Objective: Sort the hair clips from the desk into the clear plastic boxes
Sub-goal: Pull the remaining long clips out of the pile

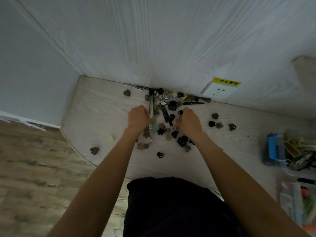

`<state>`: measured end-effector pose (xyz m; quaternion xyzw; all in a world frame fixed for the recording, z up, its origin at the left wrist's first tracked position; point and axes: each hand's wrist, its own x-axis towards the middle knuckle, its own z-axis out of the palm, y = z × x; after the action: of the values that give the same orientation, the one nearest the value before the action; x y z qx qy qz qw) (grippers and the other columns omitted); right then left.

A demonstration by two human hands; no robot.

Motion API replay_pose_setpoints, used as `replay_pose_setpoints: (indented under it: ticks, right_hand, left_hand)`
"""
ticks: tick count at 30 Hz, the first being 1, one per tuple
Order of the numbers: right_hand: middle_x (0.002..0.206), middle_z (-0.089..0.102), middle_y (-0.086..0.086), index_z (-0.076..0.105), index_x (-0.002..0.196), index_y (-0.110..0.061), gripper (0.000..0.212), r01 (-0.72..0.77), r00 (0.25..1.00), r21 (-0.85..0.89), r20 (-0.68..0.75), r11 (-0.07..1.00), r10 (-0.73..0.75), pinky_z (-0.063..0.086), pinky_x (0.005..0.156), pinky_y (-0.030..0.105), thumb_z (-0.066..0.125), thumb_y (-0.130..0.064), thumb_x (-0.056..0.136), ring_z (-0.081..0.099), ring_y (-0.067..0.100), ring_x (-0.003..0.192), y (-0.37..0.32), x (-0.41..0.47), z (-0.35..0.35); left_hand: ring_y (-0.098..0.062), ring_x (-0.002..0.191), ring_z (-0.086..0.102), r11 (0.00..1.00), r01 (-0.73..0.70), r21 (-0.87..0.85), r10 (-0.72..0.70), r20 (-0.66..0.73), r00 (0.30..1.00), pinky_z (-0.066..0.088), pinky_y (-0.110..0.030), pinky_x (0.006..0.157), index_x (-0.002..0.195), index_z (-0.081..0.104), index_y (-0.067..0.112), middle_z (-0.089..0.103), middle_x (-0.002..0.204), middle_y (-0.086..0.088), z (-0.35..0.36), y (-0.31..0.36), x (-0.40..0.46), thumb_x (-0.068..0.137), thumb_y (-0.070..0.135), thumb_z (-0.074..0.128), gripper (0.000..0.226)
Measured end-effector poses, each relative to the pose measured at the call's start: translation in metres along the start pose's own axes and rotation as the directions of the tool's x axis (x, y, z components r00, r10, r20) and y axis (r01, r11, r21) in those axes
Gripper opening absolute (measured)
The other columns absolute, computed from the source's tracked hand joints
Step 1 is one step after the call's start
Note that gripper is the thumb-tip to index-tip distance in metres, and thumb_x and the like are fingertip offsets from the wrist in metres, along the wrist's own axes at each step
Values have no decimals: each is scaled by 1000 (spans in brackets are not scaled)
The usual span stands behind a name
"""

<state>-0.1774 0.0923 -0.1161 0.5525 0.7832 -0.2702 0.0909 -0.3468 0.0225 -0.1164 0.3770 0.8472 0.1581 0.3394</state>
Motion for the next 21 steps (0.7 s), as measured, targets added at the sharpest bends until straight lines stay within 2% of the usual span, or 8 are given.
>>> replay_pose_setpoints:
  ticks: [4, 7, 9, 12, 15, 18, 21]
  right_hand:
    - [107, 55, 23, 48, 106, 3, 19, -6, 997, -28, -72, 1000, 4, 40, 78, 35, 41, -10, 94, 51, 33, 100, 6, -3, 0]
    - [79, 52, 17, 46, 100, 0, 15, 31, 984, 65, -178, 997, -19, 36, 64, 37, 40, -12, 94, 49, 30, 83, 6, -9, -7]
    - [69, 48, 8, 42, 103, 0, 14, 127, 979, 77, -168, 989, -113, 31, 59, 34, 39, -12, 95, 47, 26, 69, -2, -10, -9]
    - [65, 48, 1, 42, 107, -2, 17, 236, 964, -34, -119, 971, -239, 29, 65, 32, 35, -14, 97, 43, 23, 60, -22, -3, -2]
    - [84, 64, 10, 46, 106, -6, 24, 187, 970, -175, -126, 967, -210, 34, 81, 37, 37, -27, 97, 56, 27, 72, -36, 7, 6]
    - [95, 66, 10, 51, 106, -7, 33, 139, 982, -284, -85, 949, -169, 33, 95, 37, 44, -37, 94, 61, 28, 88, -37, 13, 5]
    - [98, 66, 8, 54, 104, -9, 32, 121, 987, -344, -63, 931, -151, 31, 98, 36, 48, -38, 93, 60, 25, 91, -33, 11, 2]
  left_hand:
    - [-21, 94, 63, 999, -2, -37, 4, 30, 1000, 44, -24, 78, 101, 61, 7, 69, 99, -7, -4, -1, -1, 70, 14, 74, 34]
    - [-20, 98, 61, 994, 40, -98, -36, 47, 998, 44, -23, 80, 105, 62, 8, 67, 104, -7, -5, -1, -3, 73, 16, 71, 34]
    - [-20, 97, 62, 980, 59, -190, -50, 51, 997, 48, -28, 84, 109, 61, 8, 67, 105, -8, -10, -5, -9, 76, 18, 70, 35]
    - [-17, 92, 62, 943, 46, -329, -55, -17, 998, 50, -32, 86, 111, 63, 10, 68, 102, -5, -20, -14, -23, 83, 19, 62, 30]
    - [-16, 82, 60, 891, 57, -451, -93, -59, 994, 52, -30, 78, 107, 62, 12, 66, 92, -2, -26, -14, -26, 92, 14, 45, 22]
    - [-23, 79, 59, 929, 57, -366, -96, -90, 991, 52, -34, 74, 102, 59, 10, 62, 87, -5, -20, -5, -13, 96, 21, 37, 25]
    - [-27, 98, 57, 989, 33, -141, -36, -15, 999, 44, -34, 80, 114, 51, 5, 60, 106, -10, -6, 6, -1, 90, 39, 53, 42]
